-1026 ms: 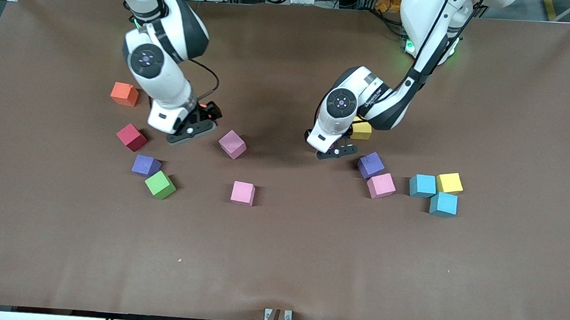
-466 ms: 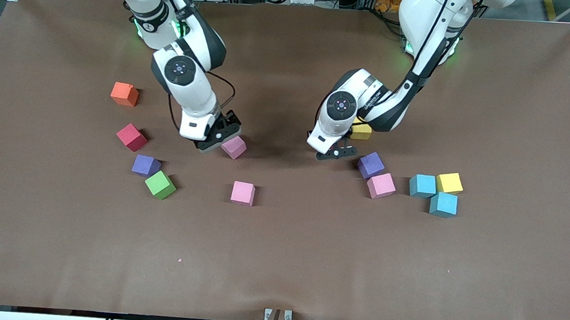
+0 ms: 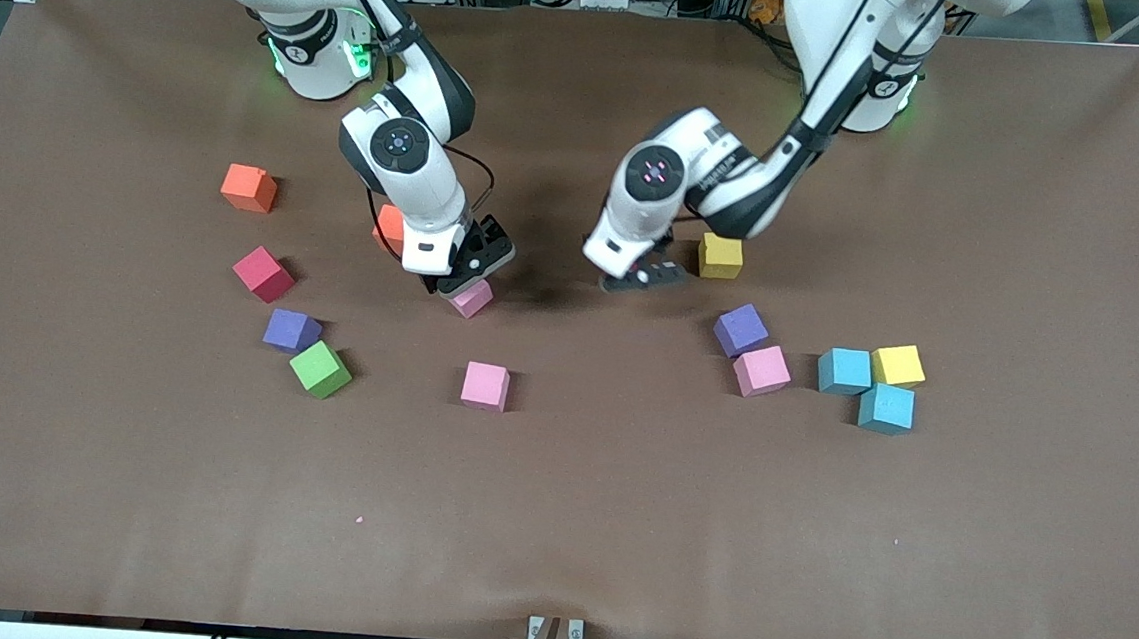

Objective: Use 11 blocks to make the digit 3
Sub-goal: 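Grasp the magenta cube with the left gripper while the right gripper grasps the pink cube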

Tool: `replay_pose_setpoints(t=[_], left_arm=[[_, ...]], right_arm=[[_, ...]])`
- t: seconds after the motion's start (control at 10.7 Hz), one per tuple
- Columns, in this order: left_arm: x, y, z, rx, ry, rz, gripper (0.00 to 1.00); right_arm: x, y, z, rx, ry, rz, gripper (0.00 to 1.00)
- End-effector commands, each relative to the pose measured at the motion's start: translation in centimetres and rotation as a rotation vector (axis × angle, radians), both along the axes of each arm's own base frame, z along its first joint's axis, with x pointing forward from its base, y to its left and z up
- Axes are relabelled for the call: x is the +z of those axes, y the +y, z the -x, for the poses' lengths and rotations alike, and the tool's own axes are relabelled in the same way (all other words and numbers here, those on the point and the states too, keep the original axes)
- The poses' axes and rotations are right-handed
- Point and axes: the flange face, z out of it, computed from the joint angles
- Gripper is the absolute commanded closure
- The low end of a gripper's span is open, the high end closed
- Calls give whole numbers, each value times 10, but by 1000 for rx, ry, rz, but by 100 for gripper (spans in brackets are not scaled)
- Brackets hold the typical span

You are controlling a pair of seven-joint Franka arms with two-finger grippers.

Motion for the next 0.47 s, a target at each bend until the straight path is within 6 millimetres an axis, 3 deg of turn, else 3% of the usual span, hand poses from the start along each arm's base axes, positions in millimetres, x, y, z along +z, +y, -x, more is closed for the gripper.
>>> replay_pose_setpoints(t=[0.0,0.19,0.37], left_arm=[[17,-33,58,-79,13,25,90],[13,-57,101,-208,-12,14,91],[-4,-68,121,-253,-12,17,92]], right_arm=[[-6,-4,3,41,-21,21,0],[-12,-8,2,54,-28,26,0],[-20,-11,-1,63,-43,20,0]])
